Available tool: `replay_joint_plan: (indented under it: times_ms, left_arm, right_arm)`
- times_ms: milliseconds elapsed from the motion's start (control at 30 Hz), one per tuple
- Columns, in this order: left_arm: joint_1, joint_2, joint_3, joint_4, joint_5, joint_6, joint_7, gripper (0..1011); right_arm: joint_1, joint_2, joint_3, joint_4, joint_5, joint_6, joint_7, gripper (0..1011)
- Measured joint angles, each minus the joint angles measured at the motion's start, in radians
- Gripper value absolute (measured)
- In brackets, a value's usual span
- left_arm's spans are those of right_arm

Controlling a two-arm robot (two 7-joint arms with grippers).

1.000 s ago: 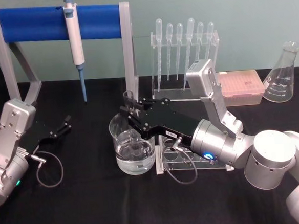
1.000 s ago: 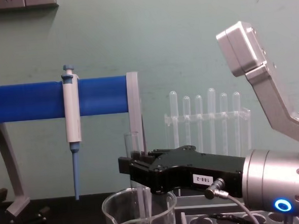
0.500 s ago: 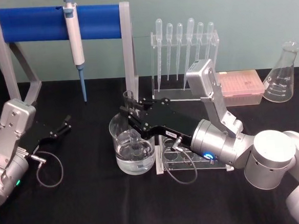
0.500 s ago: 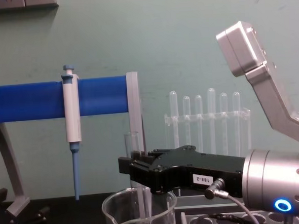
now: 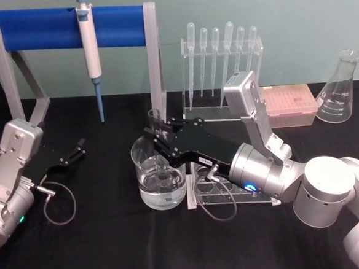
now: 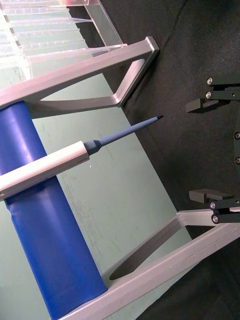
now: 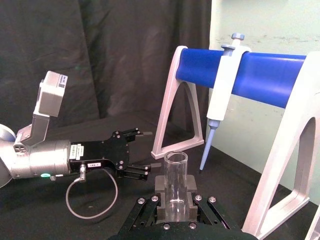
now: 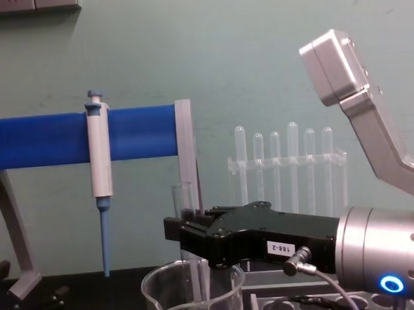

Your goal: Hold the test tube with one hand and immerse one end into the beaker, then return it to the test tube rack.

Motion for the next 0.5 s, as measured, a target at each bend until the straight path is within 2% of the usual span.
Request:
replay_joint_plan:
  times_ms: [500]
  left_arm:
    - [0.000,0.000,0.000,0.000,0.000,0.000,0.000,1000]
  right_arm:
    - [0.000,0.000,0.000,0.000,0.000,0.000,0.000,224]
